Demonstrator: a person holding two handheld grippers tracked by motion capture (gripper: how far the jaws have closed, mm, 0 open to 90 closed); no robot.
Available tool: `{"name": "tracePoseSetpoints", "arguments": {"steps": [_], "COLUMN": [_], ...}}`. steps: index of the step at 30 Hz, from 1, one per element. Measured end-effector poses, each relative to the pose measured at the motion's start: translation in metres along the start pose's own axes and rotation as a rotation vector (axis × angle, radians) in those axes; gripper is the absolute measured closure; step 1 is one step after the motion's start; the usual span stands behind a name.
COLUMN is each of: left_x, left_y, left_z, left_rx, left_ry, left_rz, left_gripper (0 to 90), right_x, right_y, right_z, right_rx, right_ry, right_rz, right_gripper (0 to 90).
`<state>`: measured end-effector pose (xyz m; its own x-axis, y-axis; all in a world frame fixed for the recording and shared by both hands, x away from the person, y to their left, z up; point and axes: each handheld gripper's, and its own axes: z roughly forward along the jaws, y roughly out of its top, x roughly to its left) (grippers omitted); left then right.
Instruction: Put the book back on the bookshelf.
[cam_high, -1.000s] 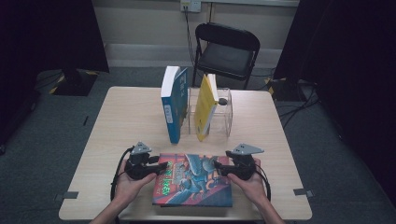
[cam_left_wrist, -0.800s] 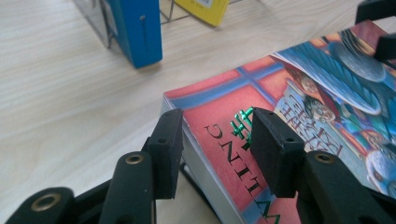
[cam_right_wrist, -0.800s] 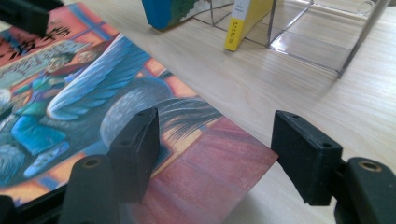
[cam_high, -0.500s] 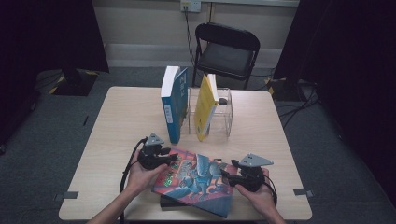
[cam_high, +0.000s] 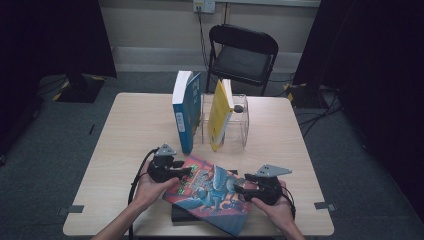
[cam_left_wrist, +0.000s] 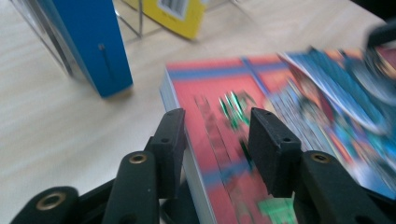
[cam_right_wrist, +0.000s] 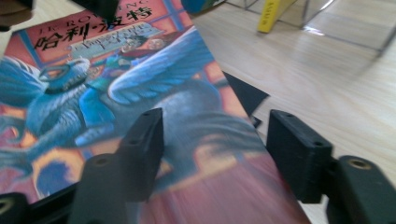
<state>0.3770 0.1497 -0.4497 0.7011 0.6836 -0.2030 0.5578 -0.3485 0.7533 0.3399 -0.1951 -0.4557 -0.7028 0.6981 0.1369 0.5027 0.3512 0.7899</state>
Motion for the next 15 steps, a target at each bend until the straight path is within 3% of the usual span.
{"name": "tracePoseSetpoints", "arguments": {"steps": [3,5,8,13,15], "left_x": [-0.007,-0.011,-0.015,-0.021,-0.024], "left_y": [-0.016,-0.026,-0.040,-0.056,-0.060], "left_z": [-0.018,-0.029,-0.041,-0.055,-0.057], "left_rx": [0.008,0.021,0.005,0.005,0.022], "left_ry": [0.004,-0.030,-0.042,-0.088,-0.072], "left_rz": [0.031,0.039,0.042,0.049,0.078], "left_gripper": [51.5,50.7,48.6,42.9,41.9], "right_x": [0.001,0.002,0.003,0.006,0.005], "right_y": [0.006,0.011,0.018,0.022,0.020], "right_z": [0.007,0.010,0.016,0.027,0.026], "right_rx": [0.001,0.005,-0.002,0.014,0.017], "right_ry": [0.008,0.006,0.015,0.022,0.022], "right_rz": [-0.005,-0.015,-0.012,-0.013,-0.002], "right_gripper": [38.7,38.7,39.7,44.7,45.3]}}
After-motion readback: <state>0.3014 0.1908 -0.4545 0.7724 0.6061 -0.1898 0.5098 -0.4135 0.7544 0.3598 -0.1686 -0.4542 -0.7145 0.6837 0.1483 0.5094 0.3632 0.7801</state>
